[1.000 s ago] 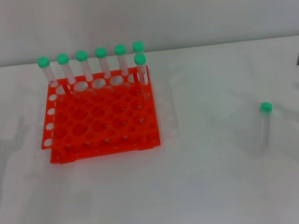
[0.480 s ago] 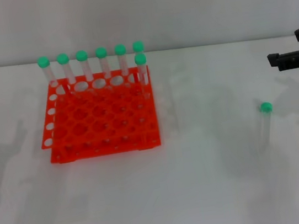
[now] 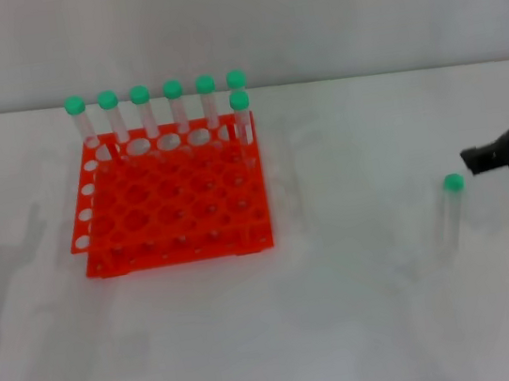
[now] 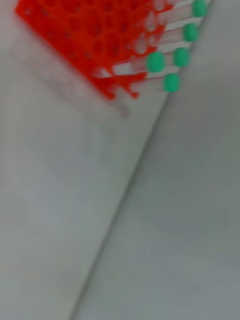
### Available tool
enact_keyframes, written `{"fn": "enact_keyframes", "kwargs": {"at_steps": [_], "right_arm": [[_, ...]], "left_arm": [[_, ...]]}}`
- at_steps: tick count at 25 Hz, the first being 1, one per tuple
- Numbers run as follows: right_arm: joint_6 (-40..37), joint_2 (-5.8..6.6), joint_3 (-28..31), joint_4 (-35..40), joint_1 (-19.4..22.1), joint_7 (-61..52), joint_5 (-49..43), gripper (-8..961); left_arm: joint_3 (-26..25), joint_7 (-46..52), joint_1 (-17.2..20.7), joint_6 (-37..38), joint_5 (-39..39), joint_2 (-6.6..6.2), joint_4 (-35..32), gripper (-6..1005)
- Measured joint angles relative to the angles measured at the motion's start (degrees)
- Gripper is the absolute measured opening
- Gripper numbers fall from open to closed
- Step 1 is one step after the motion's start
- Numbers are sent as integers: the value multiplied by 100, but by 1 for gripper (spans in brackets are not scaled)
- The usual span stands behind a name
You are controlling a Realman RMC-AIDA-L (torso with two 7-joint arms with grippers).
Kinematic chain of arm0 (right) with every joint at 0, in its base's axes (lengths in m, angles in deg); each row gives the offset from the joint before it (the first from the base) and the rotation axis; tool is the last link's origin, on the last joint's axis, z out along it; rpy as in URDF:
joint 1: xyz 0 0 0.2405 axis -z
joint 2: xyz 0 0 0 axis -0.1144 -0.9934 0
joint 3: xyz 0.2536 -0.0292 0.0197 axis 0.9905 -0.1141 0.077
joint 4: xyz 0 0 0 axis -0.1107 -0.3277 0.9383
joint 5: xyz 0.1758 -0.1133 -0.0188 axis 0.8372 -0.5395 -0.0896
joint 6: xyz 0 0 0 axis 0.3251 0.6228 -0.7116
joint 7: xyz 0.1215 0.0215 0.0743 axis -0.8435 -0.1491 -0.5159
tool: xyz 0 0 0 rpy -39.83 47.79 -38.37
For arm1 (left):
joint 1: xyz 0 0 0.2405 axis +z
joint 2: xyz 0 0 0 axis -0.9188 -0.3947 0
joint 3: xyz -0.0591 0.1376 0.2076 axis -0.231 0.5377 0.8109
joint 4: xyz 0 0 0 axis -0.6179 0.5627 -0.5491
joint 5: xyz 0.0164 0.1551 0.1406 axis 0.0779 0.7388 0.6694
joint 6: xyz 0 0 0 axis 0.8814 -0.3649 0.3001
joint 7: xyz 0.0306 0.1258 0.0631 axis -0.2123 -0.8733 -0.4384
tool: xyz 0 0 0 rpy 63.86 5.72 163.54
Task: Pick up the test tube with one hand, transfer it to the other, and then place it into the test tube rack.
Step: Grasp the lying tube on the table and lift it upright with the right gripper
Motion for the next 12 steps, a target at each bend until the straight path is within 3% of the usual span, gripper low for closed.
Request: {"fn": "enact_keyframes", "kwargs": {"at_steps": [5, 12], "right_arm": [[325, -7, -39, -309, -135, -305, 113, 873], [700, -44, -59, -1433, -758, -330, 426, 873]], "left_arm": [[6, -9, 2, 25, 96, 3, -1, 892], [6, -11, -29, 29, 291, -1, -5, 892]]}}
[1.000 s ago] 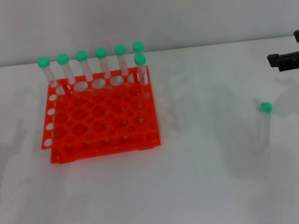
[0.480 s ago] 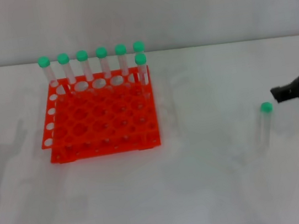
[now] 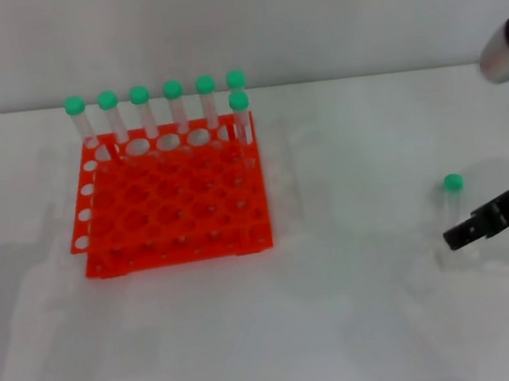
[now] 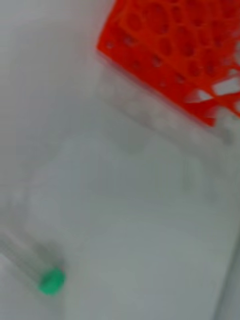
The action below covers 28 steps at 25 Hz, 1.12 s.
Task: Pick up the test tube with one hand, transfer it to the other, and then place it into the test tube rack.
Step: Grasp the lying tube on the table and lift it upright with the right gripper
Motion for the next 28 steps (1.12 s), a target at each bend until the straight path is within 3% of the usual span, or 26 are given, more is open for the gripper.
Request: {"fn": "enact_keyframes", "kwargs": {"at_steps": [5, 12, 28], "right_arm": [[-404, -14, -146, -696, -286, 139, 367, 872], [-703, -19, -157, -948, -437, 199, 453, 870], [-844, -23, -226, -1924, -1032, -151, -12, 817]], "left_arm": [[0, -2, -13, 2, 17, 5, 0, 892], [0, -5, 8, 1, 17, 1, 3, 892], [-5, -6, -3, -34, 5, -16, -10, 891]]}}
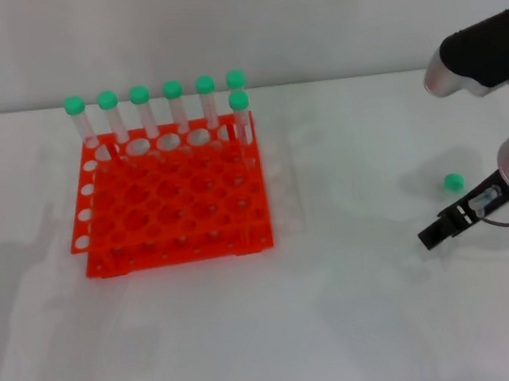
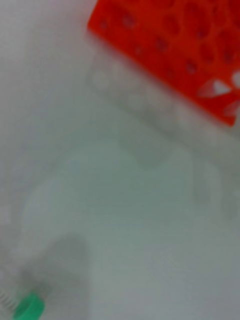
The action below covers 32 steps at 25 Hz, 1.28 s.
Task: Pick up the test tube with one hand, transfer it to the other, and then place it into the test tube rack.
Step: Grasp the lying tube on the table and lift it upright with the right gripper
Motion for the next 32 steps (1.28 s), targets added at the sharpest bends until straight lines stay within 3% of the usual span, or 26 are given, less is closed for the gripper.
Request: {"fn": "enact_keyframes", "kwargs": {"at_steps": [10, 19, 29, 32], "right_arm": [[-4, 4, -77, -270, -178, -111, -218, 720], [6, 4, -305, -329, -286, -137, -220, 706], [90, 1, -451, -488, -369, -170, -301, 572], [100, -7, -457, -537, -411, -175, -303, 490]], "left_arm": [[-1, 0, 25, -9, 1, 0, -5, 891], [3, 0, 8, -9, 1, 3, 2, 891], [-1, 0, -4, -9, -4, 3, 14, 891], [-2, 0, -14, -11, 0, 0, 16, 891]]}}
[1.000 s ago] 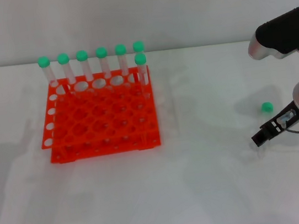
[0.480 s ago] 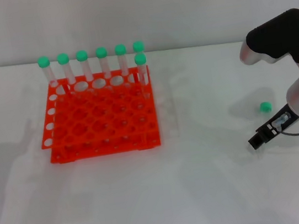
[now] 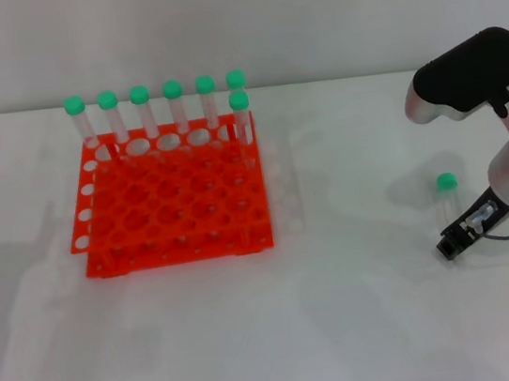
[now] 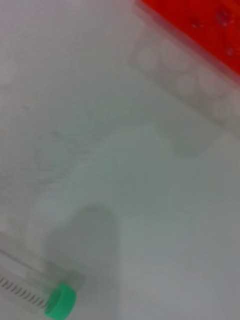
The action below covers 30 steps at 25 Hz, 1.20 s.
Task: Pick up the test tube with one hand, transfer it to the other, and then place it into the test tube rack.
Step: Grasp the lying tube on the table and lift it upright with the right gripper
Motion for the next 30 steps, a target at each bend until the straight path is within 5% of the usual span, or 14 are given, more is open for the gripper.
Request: {"fn": "enact_keyframes", "kwargs": {"at_steps": [30], "right_arm": [[33, 4, -132, 88, -45, 34, -339, 220]], "left_arm": [[-4, 0, -6, -2, -36, 4, -27, 890]]}}
